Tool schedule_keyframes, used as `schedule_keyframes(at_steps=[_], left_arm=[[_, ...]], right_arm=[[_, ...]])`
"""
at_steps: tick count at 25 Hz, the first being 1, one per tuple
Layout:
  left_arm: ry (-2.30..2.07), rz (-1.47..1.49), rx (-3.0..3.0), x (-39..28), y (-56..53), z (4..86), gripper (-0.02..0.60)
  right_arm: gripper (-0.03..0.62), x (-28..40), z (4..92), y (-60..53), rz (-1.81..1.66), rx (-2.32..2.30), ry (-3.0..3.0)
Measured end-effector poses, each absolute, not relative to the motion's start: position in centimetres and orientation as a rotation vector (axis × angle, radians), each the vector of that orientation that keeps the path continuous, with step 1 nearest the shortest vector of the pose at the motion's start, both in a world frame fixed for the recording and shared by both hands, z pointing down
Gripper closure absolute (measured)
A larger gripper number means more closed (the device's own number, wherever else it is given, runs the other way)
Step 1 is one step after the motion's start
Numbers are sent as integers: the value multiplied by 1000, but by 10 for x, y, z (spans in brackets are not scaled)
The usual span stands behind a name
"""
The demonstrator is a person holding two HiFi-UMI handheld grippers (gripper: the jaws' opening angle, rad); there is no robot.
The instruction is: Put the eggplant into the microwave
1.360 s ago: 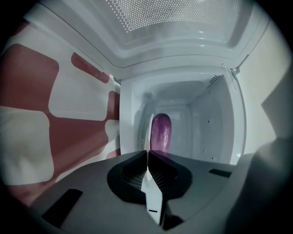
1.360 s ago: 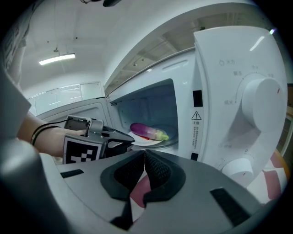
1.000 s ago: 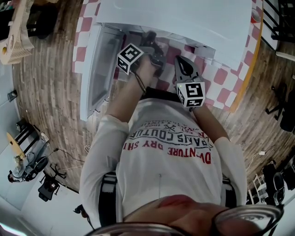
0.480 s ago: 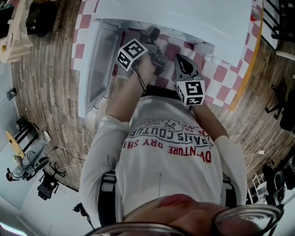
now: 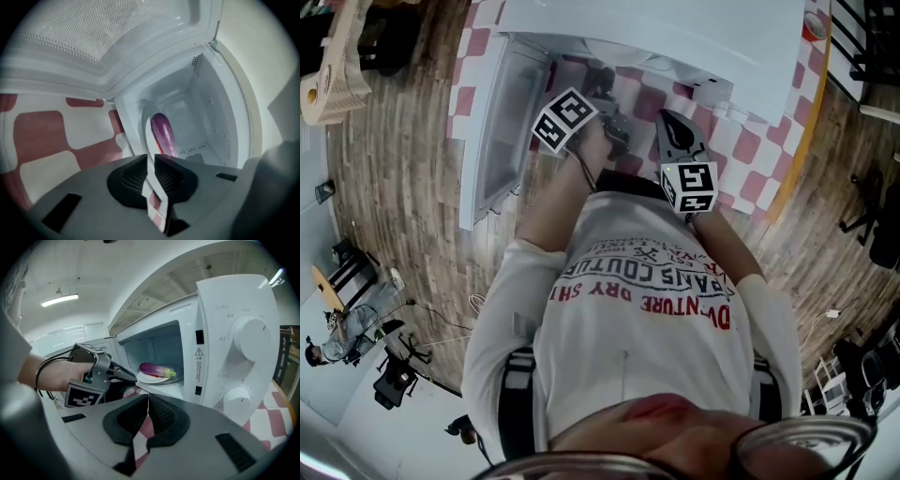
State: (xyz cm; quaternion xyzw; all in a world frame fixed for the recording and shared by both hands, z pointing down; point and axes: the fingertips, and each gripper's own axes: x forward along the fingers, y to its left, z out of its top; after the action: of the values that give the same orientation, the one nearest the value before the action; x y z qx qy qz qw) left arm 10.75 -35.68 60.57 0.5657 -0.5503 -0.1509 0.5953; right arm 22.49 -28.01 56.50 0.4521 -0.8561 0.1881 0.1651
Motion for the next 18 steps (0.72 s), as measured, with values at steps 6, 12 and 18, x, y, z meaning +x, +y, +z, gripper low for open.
schedule_keyframes(at_steps=[6, 12, 18], left_arm=[[-1317, -197, 1608, 115, -333, 573, 543], [-1461, -22, 2013, 121, -310, 520, 545], [-1588, 54, 2391, 137, -289, 455, 545]], right_arm=[[568, 226, 546, -275, 504, 1317, -2487], [568, 230, 521, -272, 462, 1357, -2535], [568, 241, 494, -269, 381, 1440, -2524]])
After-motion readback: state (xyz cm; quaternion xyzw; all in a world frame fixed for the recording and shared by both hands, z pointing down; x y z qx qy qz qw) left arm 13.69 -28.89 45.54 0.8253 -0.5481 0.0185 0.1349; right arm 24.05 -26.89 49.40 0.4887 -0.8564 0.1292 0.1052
